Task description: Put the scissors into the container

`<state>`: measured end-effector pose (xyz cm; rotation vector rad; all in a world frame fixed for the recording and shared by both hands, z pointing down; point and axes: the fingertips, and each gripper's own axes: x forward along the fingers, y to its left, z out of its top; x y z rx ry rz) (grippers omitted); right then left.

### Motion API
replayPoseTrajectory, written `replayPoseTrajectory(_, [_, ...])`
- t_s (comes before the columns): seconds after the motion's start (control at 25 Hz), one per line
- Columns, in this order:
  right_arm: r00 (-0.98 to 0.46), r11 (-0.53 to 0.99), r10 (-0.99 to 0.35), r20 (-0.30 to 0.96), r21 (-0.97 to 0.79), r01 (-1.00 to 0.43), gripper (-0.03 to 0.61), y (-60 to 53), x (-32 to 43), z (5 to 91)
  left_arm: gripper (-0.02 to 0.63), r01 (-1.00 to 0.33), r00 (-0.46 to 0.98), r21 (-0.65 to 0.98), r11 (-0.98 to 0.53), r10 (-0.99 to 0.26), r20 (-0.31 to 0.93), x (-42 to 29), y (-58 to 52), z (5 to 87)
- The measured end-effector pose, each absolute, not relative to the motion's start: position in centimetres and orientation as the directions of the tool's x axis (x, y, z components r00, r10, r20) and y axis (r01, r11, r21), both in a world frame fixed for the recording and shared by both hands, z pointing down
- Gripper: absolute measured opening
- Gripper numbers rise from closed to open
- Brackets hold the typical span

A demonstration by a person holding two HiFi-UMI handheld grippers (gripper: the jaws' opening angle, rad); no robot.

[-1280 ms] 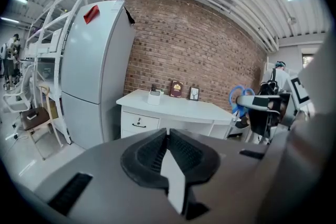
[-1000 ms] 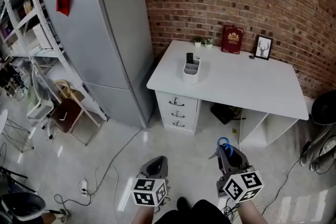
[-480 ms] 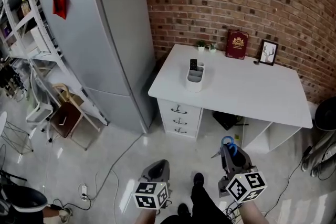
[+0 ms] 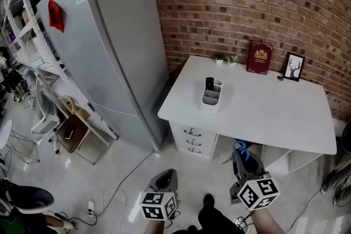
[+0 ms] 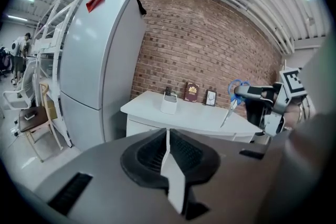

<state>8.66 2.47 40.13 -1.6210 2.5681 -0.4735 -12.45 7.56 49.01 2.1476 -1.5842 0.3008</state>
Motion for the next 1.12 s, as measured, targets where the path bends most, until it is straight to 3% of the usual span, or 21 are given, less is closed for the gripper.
replayPoseTrajectory(0.56, [-0.512, 0.475, -0.856, 0.067, -0.290, -0.831, 0.051, -12.4, 10.5, 39.3, 0.022, -0.961, 0.246, 0.224, -0.159, -0.863, 0.442, -9.7, -4.9, 49.2])
replayPoseTrajectory(1.12, [-0.489, 0.453, -0.871, 0.043, -0.313, -0.835, 0.052, -20.3, 10.1, 39.8, 0.022, -0.954, 0.289, 0.211, -0.213, -0.841, 0.456, -8.4, -13.0, 50.1])
